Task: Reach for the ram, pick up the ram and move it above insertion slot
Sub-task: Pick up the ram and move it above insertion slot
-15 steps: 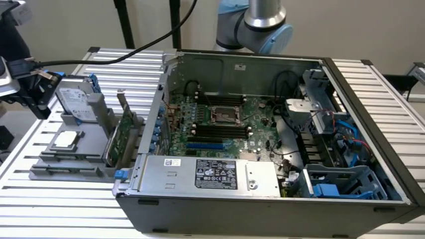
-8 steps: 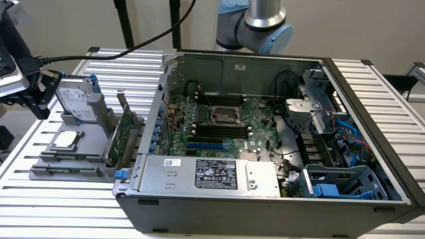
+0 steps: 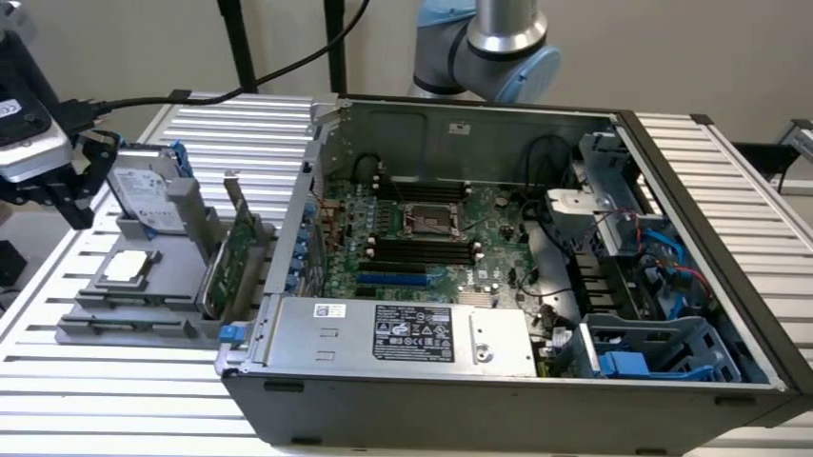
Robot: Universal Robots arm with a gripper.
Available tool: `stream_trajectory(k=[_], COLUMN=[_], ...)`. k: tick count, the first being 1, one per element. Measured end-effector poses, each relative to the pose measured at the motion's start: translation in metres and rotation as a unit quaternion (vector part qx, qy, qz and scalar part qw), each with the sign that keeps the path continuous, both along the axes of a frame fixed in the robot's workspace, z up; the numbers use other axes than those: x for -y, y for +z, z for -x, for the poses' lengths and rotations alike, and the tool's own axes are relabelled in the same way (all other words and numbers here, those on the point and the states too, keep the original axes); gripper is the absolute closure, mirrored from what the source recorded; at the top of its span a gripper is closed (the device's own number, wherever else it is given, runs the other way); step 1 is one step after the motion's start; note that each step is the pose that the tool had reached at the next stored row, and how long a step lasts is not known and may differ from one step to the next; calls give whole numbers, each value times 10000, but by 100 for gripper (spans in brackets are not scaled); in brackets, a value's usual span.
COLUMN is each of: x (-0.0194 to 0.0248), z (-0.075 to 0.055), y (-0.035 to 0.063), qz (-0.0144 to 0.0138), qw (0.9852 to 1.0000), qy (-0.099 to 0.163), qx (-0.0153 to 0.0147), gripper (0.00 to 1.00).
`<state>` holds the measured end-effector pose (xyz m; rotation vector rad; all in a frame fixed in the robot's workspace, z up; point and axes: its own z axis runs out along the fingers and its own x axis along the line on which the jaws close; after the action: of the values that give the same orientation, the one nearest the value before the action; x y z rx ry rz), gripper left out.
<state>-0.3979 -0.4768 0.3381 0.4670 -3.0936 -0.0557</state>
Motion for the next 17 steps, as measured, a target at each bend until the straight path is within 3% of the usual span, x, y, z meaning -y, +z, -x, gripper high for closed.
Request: stream_trajectory(k=[4,9,13,17], x=[0,0,0,0], z=[0,0,0,0], y=[-3,-10,-15,-20], qz=[0,0,0,0], qw=[9993,9966,9930,9880], qy=[366,820,1178,1542], qx=[0,0,0,-1], gripper=[89,89,89,89])
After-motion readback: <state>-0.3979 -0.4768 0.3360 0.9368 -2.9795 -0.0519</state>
